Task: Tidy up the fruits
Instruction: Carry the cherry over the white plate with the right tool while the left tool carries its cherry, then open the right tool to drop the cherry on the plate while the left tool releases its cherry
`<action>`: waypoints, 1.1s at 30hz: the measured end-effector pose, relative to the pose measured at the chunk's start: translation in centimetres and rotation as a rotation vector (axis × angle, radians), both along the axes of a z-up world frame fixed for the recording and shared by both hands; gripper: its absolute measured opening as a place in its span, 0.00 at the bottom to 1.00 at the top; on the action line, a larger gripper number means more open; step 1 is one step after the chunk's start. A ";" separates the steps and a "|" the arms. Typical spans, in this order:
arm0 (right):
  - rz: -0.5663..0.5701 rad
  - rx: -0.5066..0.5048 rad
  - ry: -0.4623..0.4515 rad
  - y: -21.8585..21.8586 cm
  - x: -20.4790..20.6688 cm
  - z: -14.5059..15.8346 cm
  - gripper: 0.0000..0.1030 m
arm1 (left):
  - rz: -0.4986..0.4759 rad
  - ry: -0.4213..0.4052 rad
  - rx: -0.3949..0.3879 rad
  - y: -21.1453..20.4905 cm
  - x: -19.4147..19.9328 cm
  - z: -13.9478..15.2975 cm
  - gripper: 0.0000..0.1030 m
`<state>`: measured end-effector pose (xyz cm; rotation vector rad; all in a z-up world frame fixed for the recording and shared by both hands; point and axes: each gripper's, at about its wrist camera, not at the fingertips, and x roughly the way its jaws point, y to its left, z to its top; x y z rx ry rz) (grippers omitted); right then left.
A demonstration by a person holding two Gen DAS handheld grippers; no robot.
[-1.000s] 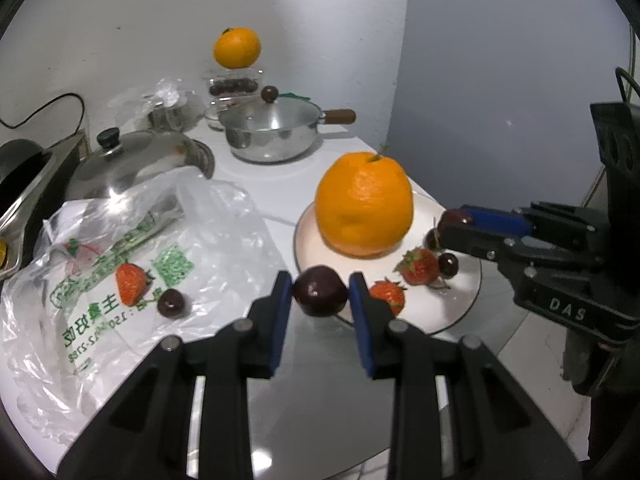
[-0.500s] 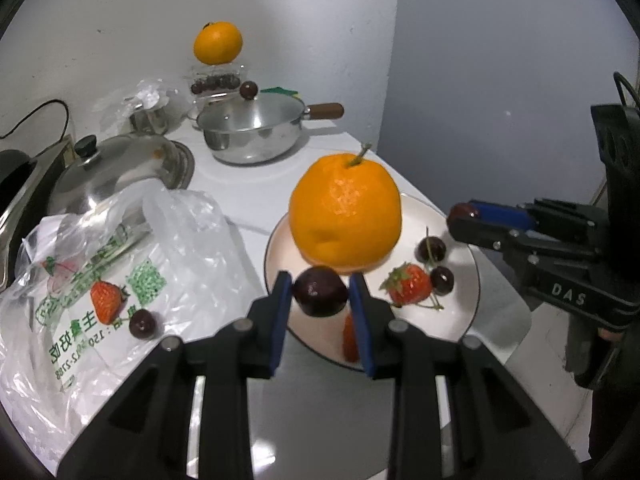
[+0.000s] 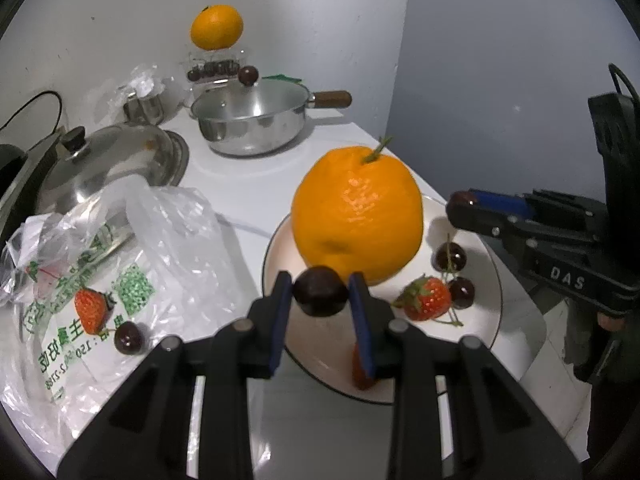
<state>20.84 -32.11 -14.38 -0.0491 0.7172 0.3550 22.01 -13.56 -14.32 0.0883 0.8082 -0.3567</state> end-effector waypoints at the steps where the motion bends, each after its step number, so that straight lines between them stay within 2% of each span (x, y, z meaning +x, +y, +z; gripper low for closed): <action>1: -0.002 0.001 0.002 -0.1 0.2 -0.1 0.26 | 0.000 0.003 0.001 0.0 0.1 -0.1 0.29; 16: 0.019 0.003 0.048 0.5 2.0 -2.1 0.26 | -0.014 0.057 0.006 -0.5 0.8 -2.0 0.30; 29: 0.001 -0.006 0.070 0.5 1.7 -2.3 0.26 | -0.029 0.059 0.017 -1.1 0.2 -1.6 0.34; 33: -0.007 -0.003 0.064 0.4 1.4 -2.0 0.30 | -0.020 0.051 0.022 -0.9 -0.1 -1.2 0.34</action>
